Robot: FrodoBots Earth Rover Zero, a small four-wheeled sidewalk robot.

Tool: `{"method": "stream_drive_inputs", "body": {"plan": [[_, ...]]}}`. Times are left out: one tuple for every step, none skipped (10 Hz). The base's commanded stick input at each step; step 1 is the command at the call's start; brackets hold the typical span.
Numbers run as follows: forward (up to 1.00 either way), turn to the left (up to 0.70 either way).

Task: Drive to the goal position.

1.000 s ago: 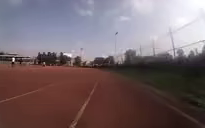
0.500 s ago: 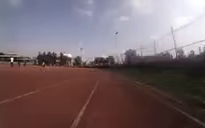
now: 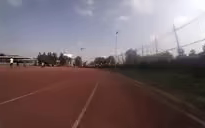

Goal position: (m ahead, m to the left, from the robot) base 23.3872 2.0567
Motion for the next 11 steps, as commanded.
{"method": "stream_drive_inputs", "body": {"plan": [[0.50,-0.43],[0.50,-0.50],[0.50,-0.50],[0.50,-0.50],[0.50,-0.50],[0.50,-0.50],[0.50,-0.50],[0.50,-0.50],[0.50,-0.50],[0.50,-0.50],[0.50,-0.50]]}}
